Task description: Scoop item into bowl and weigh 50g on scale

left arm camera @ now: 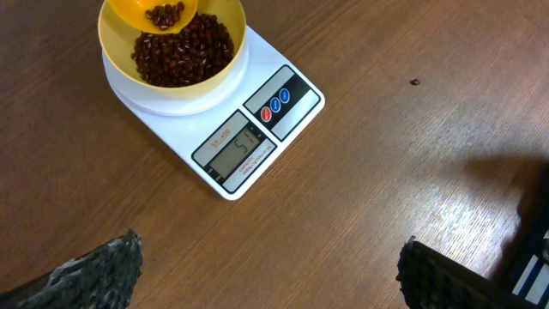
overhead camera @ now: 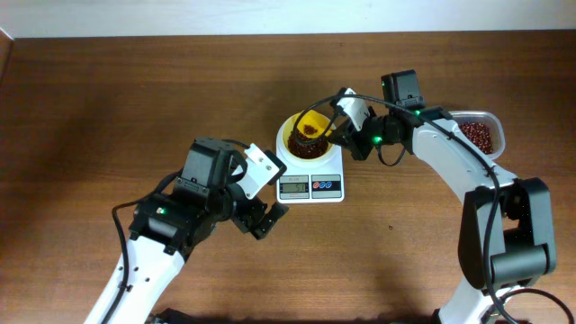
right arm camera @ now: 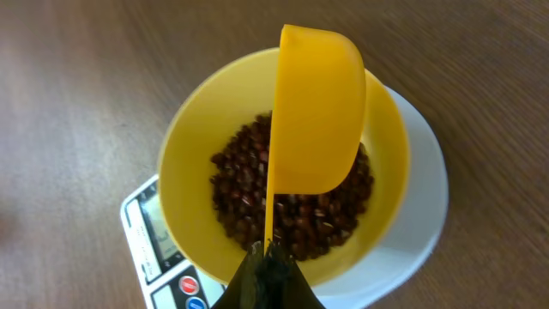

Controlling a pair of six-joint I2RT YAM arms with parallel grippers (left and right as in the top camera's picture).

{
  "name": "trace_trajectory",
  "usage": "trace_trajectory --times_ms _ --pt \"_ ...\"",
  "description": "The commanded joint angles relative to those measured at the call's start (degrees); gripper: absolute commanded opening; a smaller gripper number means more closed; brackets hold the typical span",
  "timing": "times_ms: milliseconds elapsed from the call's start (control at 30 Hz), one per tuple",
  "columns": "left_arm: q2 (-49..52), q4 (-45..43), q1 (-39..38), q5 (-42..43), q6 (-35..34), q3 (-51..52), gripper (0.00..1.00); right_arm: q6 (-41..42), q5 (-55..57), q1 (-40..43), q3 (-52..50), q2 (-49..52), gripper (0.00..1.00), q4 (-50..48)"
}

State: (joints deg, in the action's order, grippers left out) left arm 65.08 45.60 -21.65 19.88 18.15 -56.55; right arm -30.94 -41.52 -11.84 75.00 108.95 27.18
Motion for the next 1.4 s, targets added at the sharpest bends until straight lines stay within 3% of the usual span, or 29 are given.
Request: trace_trajectory --times_ms 0,733,1367 --pt "-0.7 -0.1 -0.1 -0.2 -0.4 0.3 0.99 -0.3 4.5 -0.2 0.2 0.3 0.04 -0.2" --pt "-0.7 -0.1 -0.1 -0.2 -0.4 0.3 0.99 -0.3 9.3 -3.6 0.2 1.4 0.04 -0.9" --pt "-0.7 -0.1 -0.1 -0.2 -0.4 0.3 0.99 -0.3 5.0 -3.7 0.2 1.4 0.04 3.0"
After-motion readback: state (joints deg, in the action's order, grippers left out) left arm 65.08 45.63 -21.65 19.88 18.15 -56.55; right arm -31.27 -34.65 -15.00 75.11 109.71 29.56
